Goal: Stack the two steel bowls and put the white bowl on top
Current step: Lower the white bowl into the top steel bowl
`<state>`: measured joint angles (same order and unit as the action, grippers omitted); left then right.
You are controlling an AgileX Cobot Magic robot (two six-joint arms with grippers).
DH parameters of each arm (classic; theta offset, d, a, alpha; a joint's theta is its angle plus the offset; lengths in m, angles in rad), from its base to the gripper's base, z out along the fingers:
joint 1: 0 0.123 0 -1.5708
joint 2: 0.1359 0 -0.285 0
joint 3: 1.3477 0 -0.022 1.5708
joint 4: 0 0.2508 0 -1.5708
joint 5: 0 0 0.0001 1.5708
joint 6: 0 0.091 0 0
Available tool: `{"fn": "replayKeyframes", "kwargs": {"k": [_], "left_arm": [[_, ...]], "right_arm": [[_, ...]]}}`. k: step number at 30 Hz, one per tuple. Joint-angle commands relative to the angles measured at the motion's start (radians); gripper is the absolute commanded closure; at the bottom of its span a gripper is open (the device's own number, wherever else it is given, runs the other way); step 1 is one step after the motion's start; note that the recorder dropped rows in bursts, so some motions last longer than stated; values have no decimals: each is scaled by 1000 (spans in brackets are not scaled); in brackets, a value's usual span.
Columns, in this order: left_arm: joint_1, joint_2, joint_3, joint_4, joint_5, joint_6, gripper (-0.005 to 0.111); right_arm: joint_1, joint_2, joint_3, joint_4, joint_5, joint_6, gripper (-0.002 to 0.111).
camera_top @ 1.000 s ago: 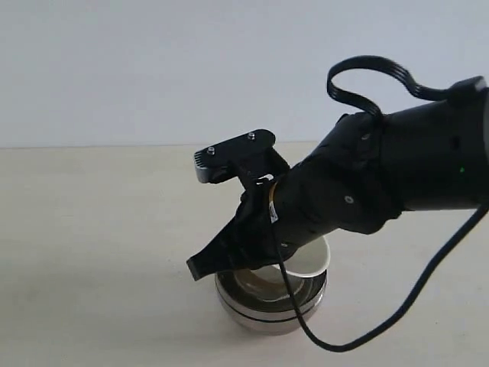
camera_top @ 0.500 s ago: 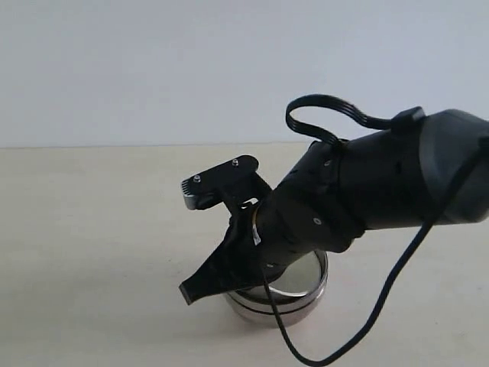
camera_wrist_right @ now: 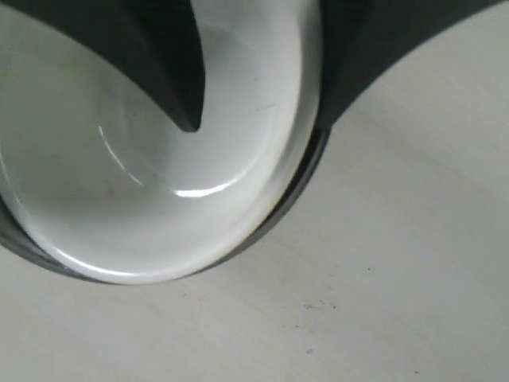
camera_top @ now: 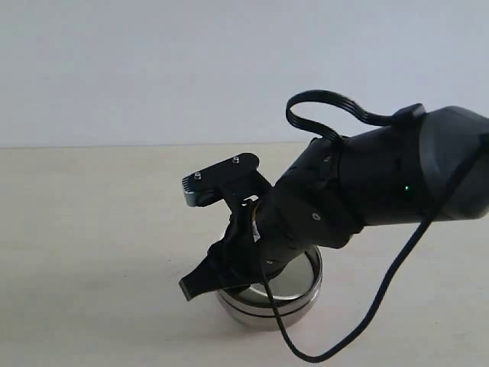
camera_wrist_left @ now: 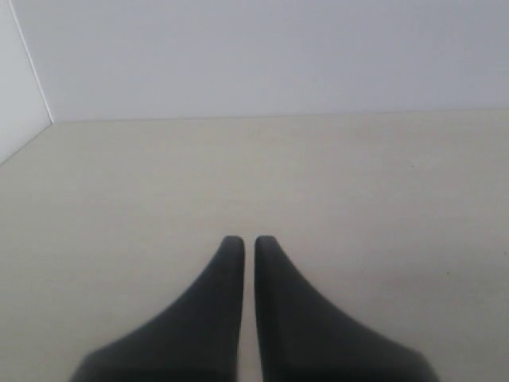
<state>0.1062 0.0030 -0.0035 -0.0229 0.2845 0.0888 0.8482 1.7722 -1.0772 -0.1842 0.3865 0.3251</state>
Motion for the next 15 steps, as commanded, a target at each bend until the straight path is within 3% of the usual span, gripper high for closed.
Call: {"fn": "replayKeyframes", "kwargs": {"k": [1, 15], "left_arm": [[1, -3, 3, -3, -4, -11, 103], [1, -3, 3, -3, -4, -11, 103]], "right_arm": [[0, -20, -45, -1, 5, -10, 69], [-2, -164, -93, -38, 75, -54, 69]]}}
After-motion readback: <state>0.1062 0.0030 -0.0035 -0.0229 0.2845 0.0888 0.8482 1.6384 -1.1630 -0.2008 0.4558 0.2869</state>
